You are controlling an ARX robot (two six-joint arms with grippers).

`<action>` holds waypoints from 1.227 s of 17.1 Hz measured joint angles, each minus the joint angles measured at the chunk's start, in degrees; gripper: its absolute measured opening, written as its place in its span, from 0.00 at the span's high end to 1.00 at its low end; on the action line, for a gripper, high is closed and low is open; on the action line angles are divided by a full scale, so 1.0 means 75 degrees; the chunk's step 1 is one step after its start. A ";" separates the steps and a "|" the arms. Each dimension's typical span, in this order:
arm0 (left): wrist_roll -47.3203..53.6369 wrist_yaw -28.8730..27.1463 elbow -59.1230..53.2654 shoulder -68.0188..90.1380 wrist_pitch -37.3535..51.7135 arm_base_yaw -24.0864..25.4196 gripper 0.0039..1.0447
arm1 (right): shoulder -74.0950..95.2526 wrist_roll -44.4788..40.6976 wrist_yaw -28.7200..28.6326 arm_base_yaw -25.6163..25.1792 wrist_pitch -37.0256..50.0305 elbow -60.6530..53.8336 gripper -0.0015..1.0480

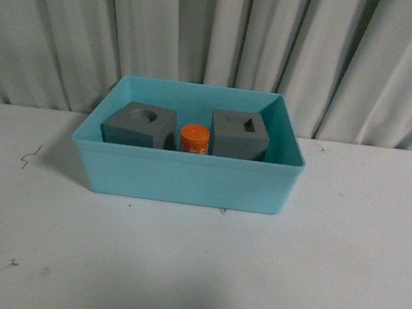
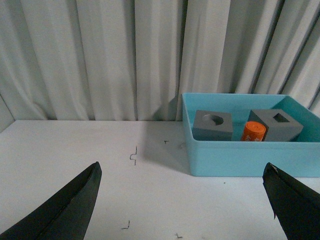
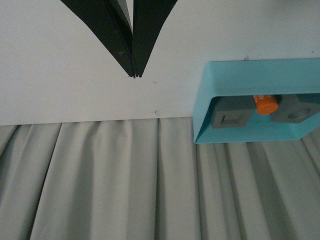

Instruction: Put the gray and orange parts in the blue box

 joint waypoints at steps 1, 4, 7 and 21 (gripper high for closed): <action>0.0000 0.0003 0.0000 0.0000 0.0000 0.0000 0.06 | -0.0070 -0.0015 -0.0647 -0.0484 -0.0149 0.0000 0.98; 0.0000 0.0000 -0.0003 0.0000 0.0000 0.0000 0.06 | -0.0096 -0.0009 -0.1084 -0.1224 -0.0108 0.0000 0.98; 0.0000 0.0003 -0.0003 0.0000 0.0000 0.0000 0.06 | -0.0096 -0.0012 -0.1172 -0.1166 -0.0117 0.0000 0.98; 0.0000 0.0000 0.0000 0.0000 0.0003 0.0000 0.06 | -0.0096 -0.0026 -0.1169 -0.1169 -0.0114 0.0000 0.48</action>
